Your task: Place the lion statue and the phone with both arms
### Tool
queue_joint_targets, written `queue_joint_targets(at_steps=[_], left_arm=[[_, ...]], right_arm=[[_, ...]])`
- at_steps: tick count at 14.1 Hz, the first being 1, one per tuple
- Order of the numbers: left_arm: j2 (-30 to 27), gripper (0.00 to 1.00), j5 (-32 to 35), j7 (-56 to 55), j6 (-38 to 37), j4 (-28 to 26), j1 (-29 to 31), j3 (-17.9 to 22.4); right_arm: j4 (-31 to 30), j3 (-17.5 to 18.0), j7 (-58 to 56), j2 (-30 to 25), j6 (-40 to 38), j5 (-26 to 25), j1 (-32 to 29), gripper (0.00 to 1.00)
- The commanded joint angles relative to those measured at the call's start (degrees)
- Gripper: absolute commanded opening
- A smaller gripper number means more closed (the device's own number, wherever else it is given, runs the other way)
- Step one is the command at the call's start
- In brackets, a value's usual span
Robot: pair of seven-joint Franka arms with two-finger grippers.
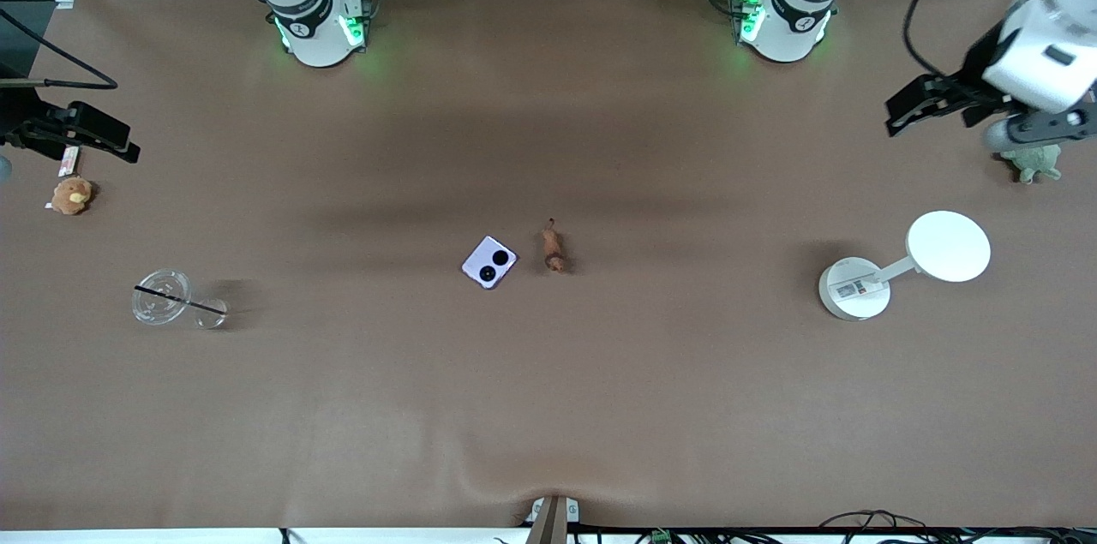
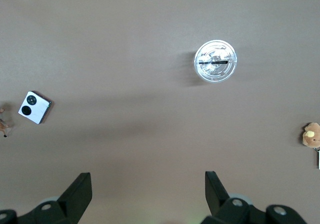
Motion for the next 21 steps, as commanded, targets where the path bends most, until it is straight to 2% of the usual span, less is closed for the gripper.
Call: queue_joint_targets(at_steps=[1,5,7,10,13,17,21], left_arm=[[4.22,1.00,-0.68,-5.37,3.90,0.54,0.02,-3.41],[11.34,1.00,0.46,-15.90,11.46,0.54,-1.56,-10.09],[15.47,1.00,0.72,-22.93,16.20,0.81,-6.11,-10.19],[21.88,1.00,4.49,-35.93,23.58,1.16,-13.67,-10.19],[31.27,1.00,9.23,-45.70,26.07,7.72,-20.18,-10.10],[42.45,1.00,12.67,-50.48,27.29,16.88,-27.04,-8.88],[47.64,0.99,13.47,-50.48,35.28,17.24,-36.96,0.06]], right_arm=[[1.33,0.02,0.54,0.47,-0.87,0.49,0.11,1.00],[1.24,0.02,0.54,0.47,-0.87,0.49,0.11,1.00],[1.24,0.02,0.45,0.47,-0.87,0.49,0.11,1.00],[1.24,0.02,0.63,0.47,-0.87,0.49,0.20,1.00],[1.24,0.11,0.54,0.55,-0.87,0.49,0.20,1.00],[1.24,0.11,0.63,0.56,-0.87,0.49,0.20,1.00],[1.24,0.11,0.54,0.56,-0.87,0.49,0.20,1.00]])
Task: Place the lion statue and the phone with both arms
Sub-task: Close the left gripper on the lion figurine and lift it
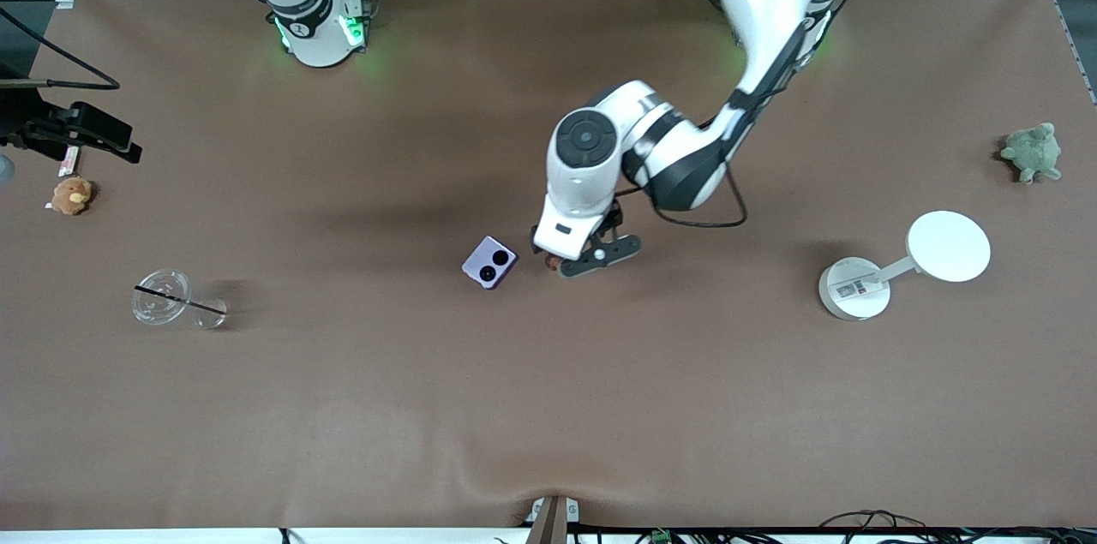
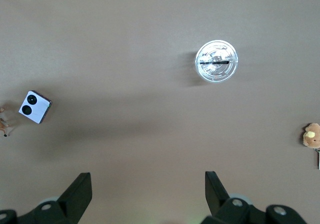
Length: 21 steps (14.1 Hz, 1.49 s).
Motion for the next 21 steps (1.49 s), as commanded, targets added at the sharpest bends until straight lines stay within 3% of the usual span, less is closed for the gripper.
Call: queue_joint_targets(at_steps=[1,5,9,11,13,18,21], left_arm=[[4.16,0.97,1.25,-0.92,3.64,2.96,-6.76,6.53],[7.15,0.84,1.25,-0.74,7.86,2.97,-8.18,8.04],[8.48,0.57,1.25,0.05,8.66,2.88,-8.27,8.04],[8.57,0.35,1.42,0.66,8.66,2.79,-8.27,8.04],[8.39,0.03,1.42,1.54,8.66,2.70,-8.27,8.04],[5.41,0.00,2.83,8.73,6.31,2.44,-5.47,8.04],[1.99,0.00,2.22,14.88,0.77,2.26,-1.51,7.69]], right_arm=[[1.20,0.02,0.63,0.47,-0.86,0.49,0.10,1.00],[1.20,0.02,0.63,0.56,-0.86,0.49,0.19,1.00],[1.20,0.02,0.63,0.56,-0.86,0.57,0.19,1.00],[1.20,0.02,0.63,0.56,-0.77,0.49,0.45,1.00],[1.20,0.11,0.71,1.08,-0.42,0.57,0.63,1.00],[1.29,0.20,0.89,5.21,3.87,0.57,4.40,1.00],[1.20,0.20,0.89,8.37,9.23,4.86,5.73,1.00]])
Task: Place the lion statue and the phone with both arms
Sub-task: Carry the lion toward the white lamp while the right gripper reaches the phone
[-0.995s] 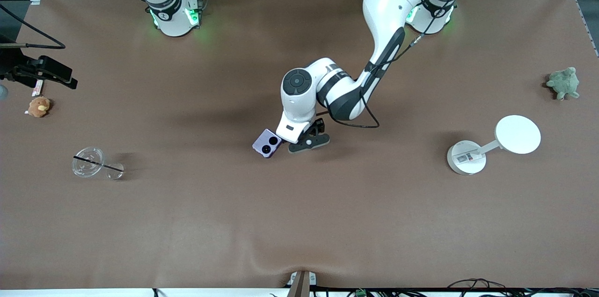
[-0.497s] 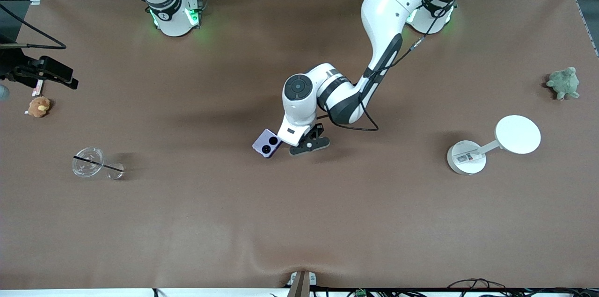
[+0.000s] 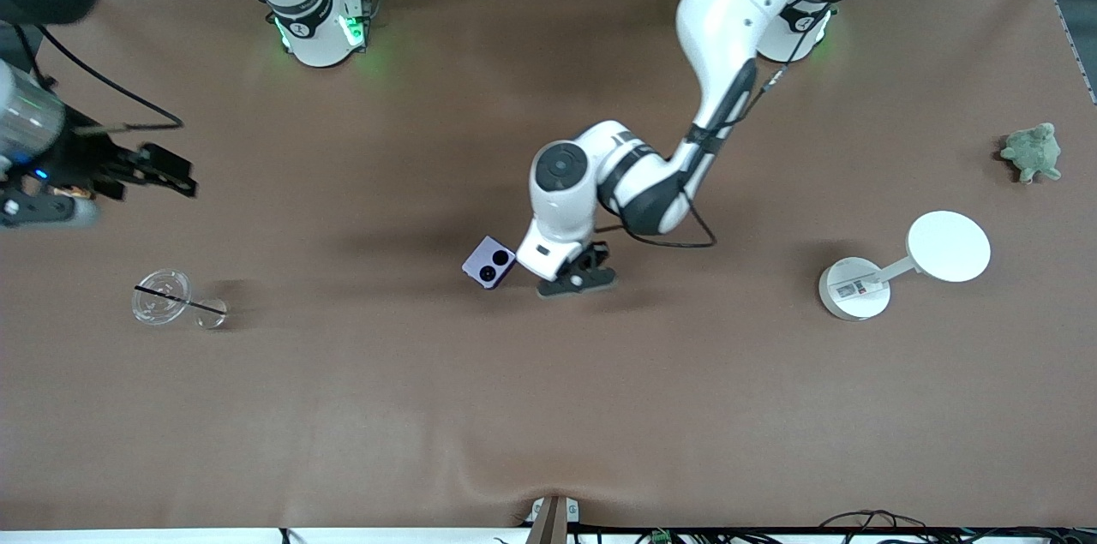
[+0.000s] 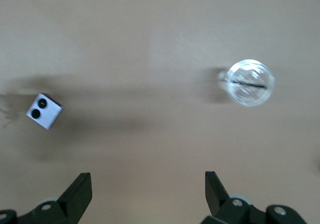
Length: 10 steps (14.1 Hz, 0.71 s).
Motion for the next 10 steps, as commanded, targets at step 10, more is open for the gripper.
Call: queue_joint_targets(at_steps=[10], left_arm=[[-16.33,0.00,0.42,29.86,-6.57,-14.79,21.54,-3.30]], right_arm=[[1.25,-0.15,0.90,18.74,16.83,4.42,13.61,1.00]])
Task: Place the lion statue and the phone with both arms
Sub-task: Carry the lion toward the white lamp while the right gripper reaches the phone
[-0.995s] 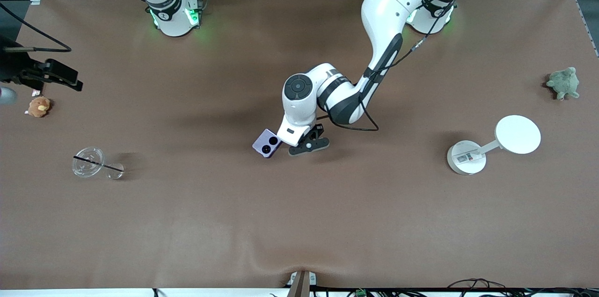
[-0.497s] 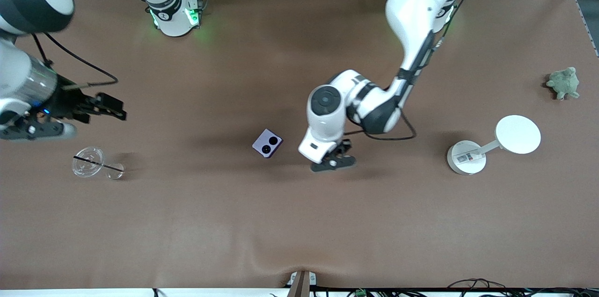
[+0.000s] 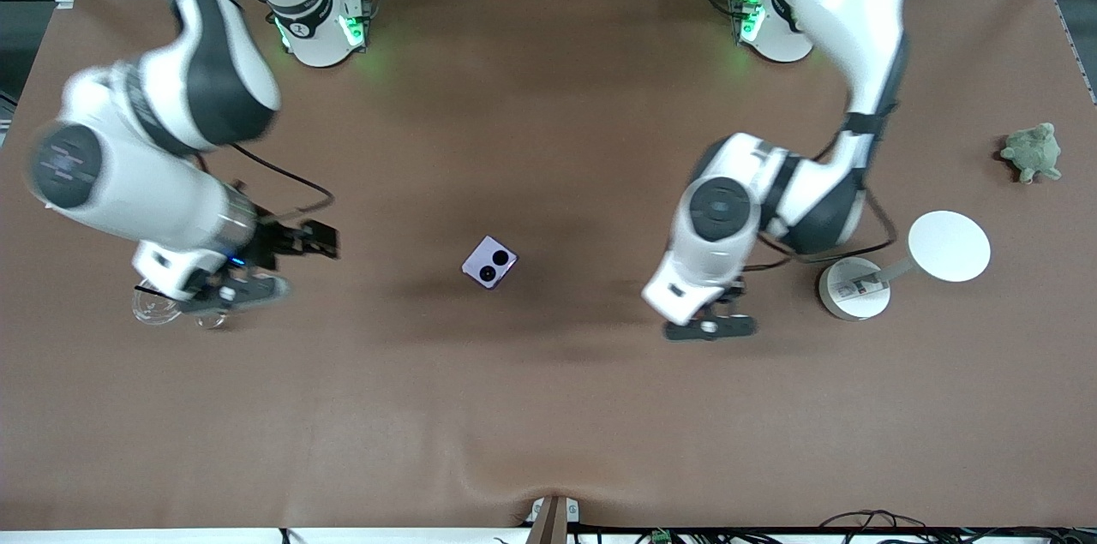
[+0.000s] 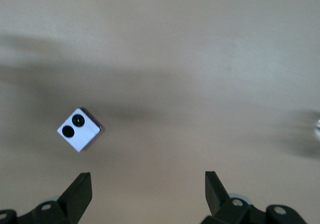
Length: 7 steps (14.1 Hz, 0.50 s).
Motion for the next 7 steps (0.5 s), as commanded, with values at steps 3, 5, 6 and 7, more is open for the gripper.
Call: queue_joint_targets(at_steps=[3,5,6,7], left_arm=[[-3.73,0.00,0.47,8.04,5.06,-10.29,13.30,-6.68],[-4.18,0.00,0.47,9.98,10.85,-14.77,18.32,-8.79],[-4.26,0.00,0.47,10.86,12.97,-16.54,20.43,-9.24],[-4.26,0.00,0.82,12.26,14.21,-17.77,21.49,-9.50]], right_arm=[[1.69,-0.50,14.12,7.53,6.79,0.76,5.96,1.00],[1.69,-0.67,25.90,9.03,6.96,-0.20,10.68,1.00],[2.30,-0.67,30.92,10.25,7.49,-0.20,12.19,1.00],[3.35,-0.59,35.93,12.18,8.19,0.15,12.47,1.00]])
